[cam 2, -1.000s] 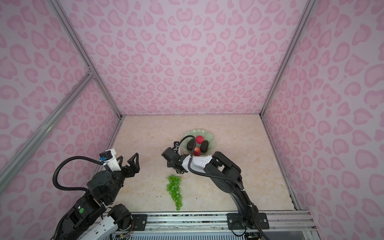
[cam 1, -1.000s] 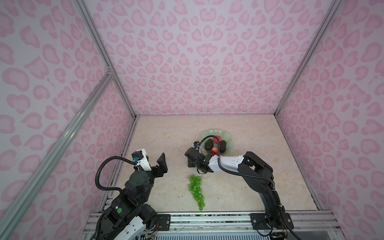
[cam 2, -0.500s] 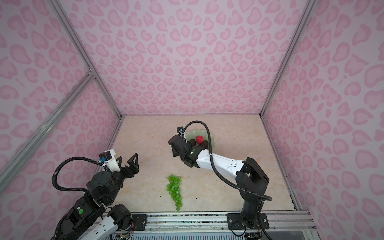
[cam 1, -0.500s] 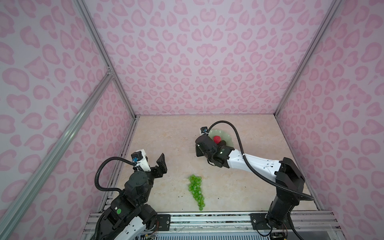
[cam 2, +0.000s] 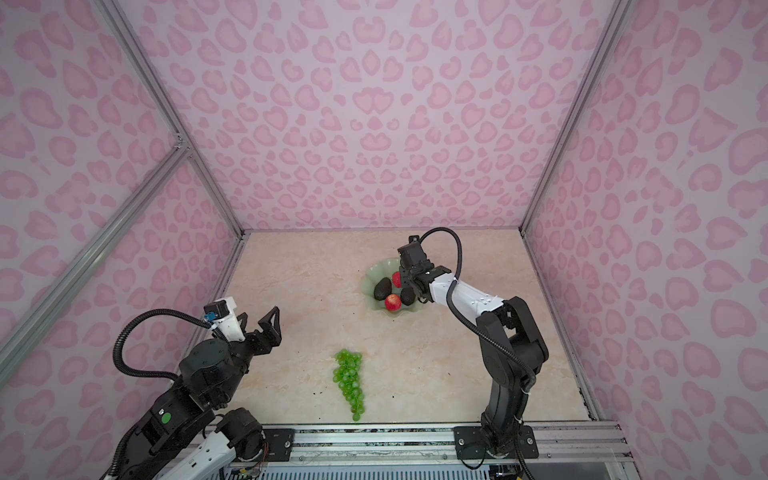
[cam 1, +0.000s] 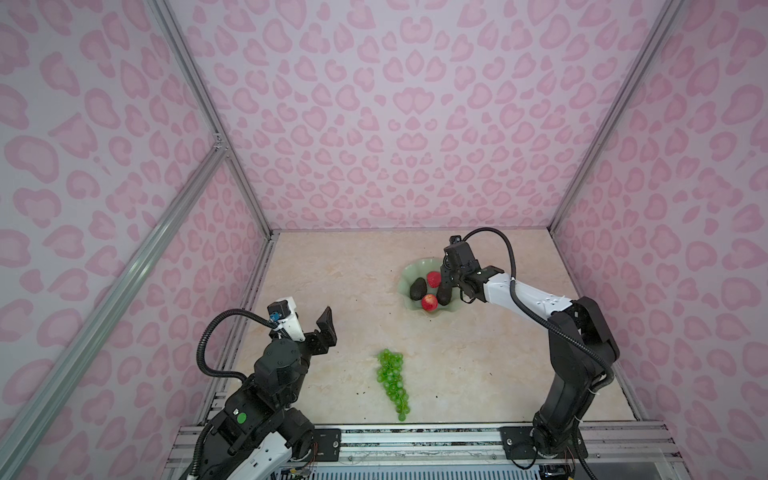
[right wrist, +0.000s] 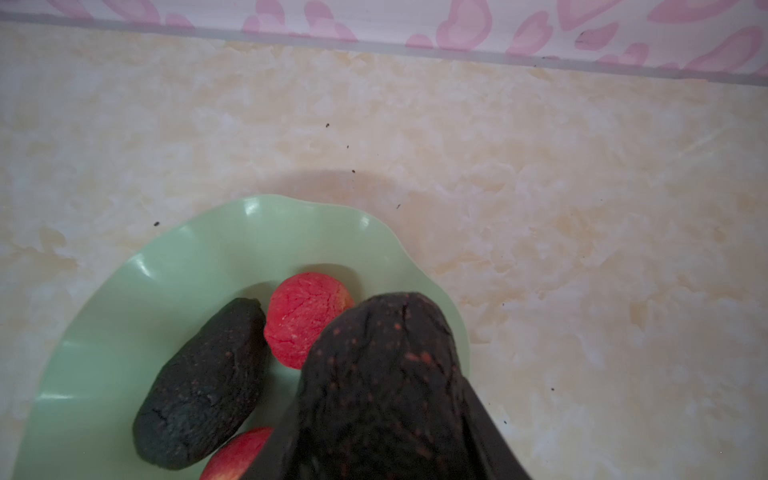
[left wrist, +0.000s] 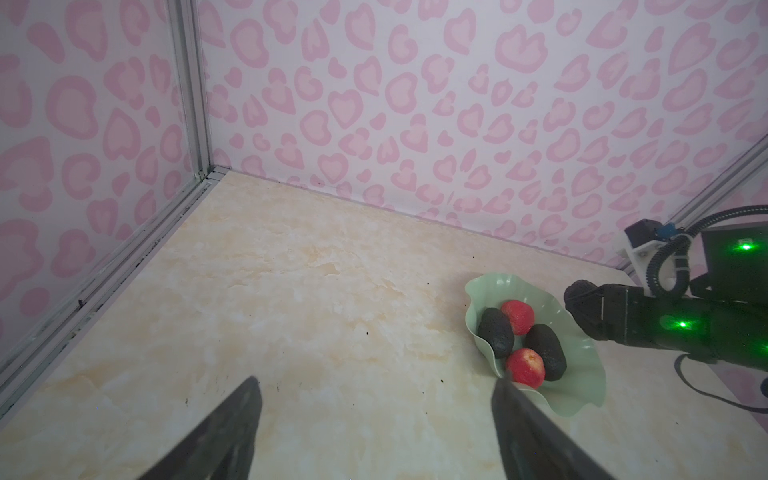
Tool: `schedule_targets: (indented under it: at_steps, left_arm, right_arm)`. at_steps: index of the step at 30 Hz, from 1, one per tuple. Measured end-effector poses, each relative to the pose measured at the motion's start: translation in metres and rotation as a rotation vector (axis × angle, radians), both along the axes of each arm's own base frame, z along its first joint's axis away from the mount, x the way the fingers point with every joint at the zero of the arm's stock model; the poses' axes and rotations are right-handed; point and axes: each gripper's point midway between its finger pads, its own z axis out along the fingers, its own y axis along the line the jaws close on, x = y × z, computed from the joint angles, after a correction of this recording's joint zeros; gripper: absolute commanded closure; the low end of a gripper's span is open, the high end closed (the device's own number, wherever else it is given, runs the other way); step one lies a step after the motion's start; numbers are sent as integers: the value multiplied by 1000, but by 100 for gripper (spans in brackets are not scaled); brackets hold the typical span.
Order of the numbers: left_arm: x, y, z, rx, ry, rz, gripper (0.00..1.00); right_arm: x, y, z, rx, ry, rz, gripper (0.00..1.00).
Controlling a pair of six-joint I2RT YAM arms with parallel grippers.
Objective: Place and organize the fake fruits in the fruit bowl
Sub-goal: 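Place the avocado in the bowl with the right gripper and release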
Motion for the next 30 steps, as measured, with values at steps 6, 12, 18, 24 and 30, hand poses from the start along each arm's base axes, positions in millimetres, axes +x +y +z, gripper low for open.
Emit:
schedule_targets:
  at_steps: [6, 12, 18, 24, 30]
  left_arm:
    - [1, -2, 1, 10, 4, -7, 13]
    - [1, -2, 1, 11, 5, -7, 13]
    - [1, -2, 0, 13, 7, -6, 13]
    - [2, -2, 1, 14, 9, -6, 13]
    - [2, -2, 1, 13, 8, -6, 12]
  right_arm:
    - [12, 7, -22, -53, 33, 72, 63]
    - [23, 5, -38, -113, 51, 101, 45]
    - [23, 4, -32, -139, 37, 126, 33]
    - [22, 7, 11, -95, -51, 136, 29]
    - [-18, 25, 52, -14, -133, 176, 26]
